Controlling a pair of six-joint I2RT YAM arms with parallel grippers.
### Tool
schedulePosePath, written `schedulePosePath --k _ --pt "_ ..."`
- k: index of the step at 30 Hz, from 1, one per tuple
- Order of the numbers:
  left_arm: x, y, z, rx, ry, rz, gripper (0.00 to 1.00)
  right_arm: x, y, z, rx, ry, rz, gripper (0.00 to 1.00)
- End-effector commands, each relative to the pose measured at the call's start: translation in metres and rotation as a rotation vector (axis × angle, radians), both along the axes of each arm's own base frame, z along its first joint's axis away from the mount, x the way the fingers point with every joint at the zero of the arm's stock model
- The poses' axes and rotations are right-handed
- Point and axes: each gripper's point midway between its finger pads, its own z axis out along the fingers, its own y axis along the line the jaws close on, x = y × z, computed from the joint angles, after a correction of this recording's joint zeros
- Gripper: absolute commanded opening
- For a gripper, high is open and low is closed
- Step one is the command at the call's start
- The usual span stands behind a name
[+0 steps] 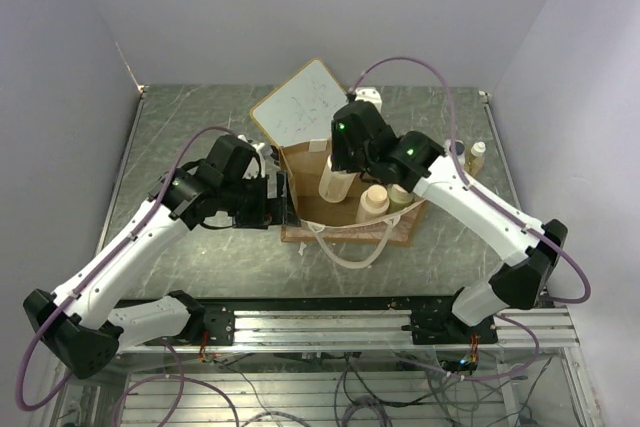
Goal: Take the personal care products out of the canvas bag
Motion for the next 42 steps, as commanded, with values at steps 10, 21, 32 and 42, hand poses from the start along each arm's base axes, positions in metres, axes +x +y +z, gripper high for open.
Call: schedulePosePath --k 10,21,32,42 --pt "-0.009 0.025 0.049 0.034 -0.184 -0.052 0.99 0.014 -0.097 0.131 0.157 -0.157 -0.294 0.00" --pt "-0.017 0.038 0.050 0.059 -0.181 -0.025 0.99 -0.008 -0.216 0.204 -0.016 -0.337 -0.554 0.00" --pt "-0.017 0.042 0.052 0.089 -0.194 -0.050 0.99 -0.036 -0.282 0.144 -0.221 -0.304 -0.775 0.00" --pt "-0.022 0.054 0.055 0.129 -0.226 -0.064 0.99 -0.020 -0.288 0.030 -0.152 -0.289 -0.800 0.00"
